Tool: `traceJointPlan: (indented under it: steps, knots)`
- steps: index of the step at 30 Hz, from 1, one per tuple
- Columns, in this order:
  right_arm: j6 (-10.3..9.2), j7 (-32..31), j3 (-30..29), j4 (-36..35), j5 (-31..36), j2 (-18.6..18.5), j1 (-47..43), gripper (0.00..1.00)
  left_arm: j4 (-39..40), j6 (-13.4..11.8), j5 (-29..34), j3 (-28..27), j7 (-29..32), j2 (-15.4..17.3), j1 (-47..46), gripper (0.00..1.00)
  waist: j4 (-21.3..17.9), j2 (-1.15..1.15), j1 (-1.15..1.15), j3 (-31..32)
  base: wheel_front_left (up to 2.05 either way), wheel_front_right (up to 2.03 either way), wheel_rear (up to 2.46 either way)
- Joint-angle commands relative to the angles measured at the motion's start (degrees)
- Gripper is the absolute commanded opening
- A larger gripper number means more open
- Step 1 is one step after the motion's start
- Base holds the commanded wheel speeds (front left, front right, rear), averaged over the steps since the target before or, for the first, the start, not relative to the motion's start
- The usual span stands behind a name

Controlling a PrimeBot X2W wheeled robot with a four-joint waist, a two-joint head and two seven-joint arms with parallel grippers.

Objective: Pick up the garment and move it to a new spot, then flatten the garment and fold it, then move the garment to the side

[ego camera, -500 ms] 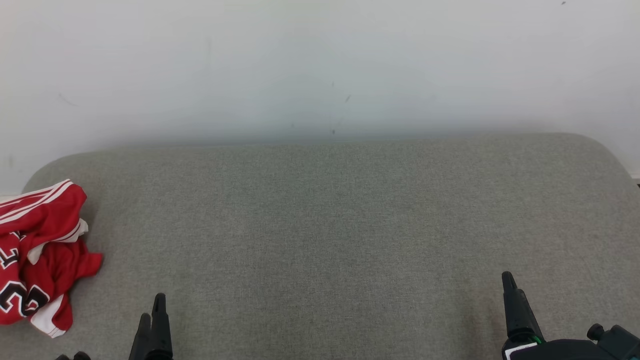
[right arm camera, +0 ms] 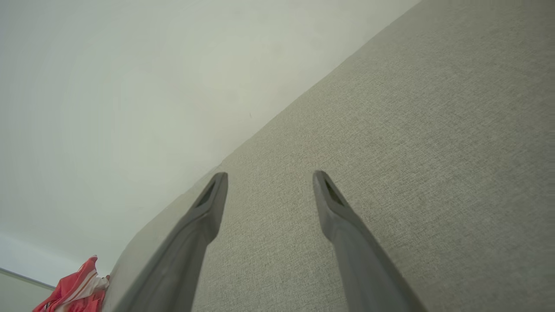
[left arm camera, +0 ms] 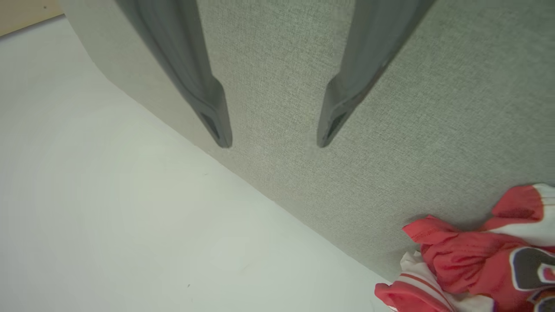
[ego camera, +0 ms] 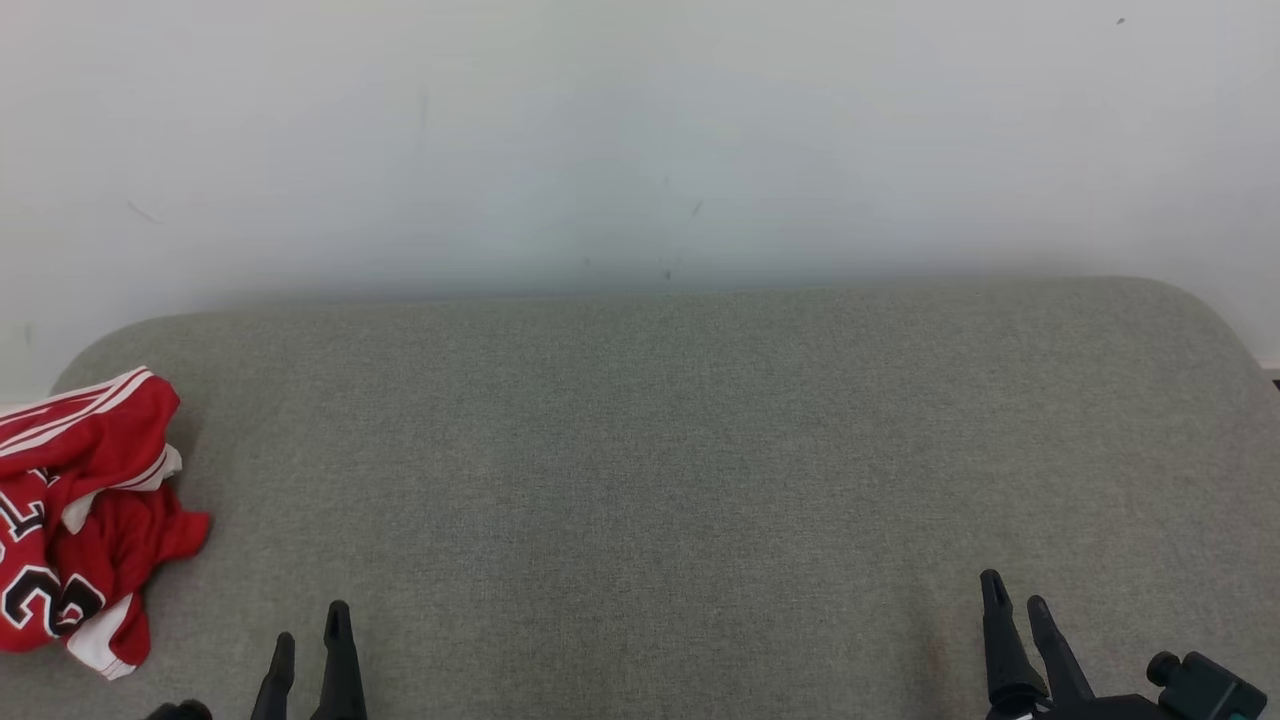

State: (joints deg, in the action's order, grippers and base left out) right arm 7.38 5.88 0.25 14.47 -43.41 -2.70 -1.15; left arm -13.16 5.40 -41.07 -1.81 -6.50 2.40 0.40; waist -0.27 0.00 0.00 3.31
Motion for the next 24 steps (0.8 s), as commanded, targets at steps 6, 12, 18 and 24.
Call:
traceJointPlan:
  steps: [6, 12, 18, 24]
  knots:
    - [0.13, 0.3, 0.0, -0.1, 6.7, -0.2, 0.5, 1.0, 0.2, -0.9, 6.2, 0.5, -1.3, 0.4, 0.6, 1.0, 0.0, 0.0, 0.0, 0.3, 0.0, 0.0, 0.0]
    - [0.14, 0.5, 0.4, -0.6, 12.2, -0.2, 0.4, 1.0, -1.0, -1.5, 10.7, 0.7, -2.3, 0.4, 0.6, 1.0, -0.1, 0.0, 0.0, 0.3, 0.0, 0.0, 0.0]
    - [0.15, 1.5, 1.1, -1.1, 16.1, -0.2, -0.1, 1.0, -1.7, -1.6, 14.9, 0.8, -3.2, 0.5, 0.3, 1.0, -0.1, 0.0, 0.0, 0.5, 0.0, 0.0, 0.0]
    - [0.15, 1.9, 1.5, -1.3, 20.3, -0.2, -0.4, 1.0, -1.9, -1.8, 18.4, 0.4, -3.9, 0.5, 0.1, 1.0, -0.1, 0.0, 0.0, 0.7, 0.0, 0.0, 0.0]
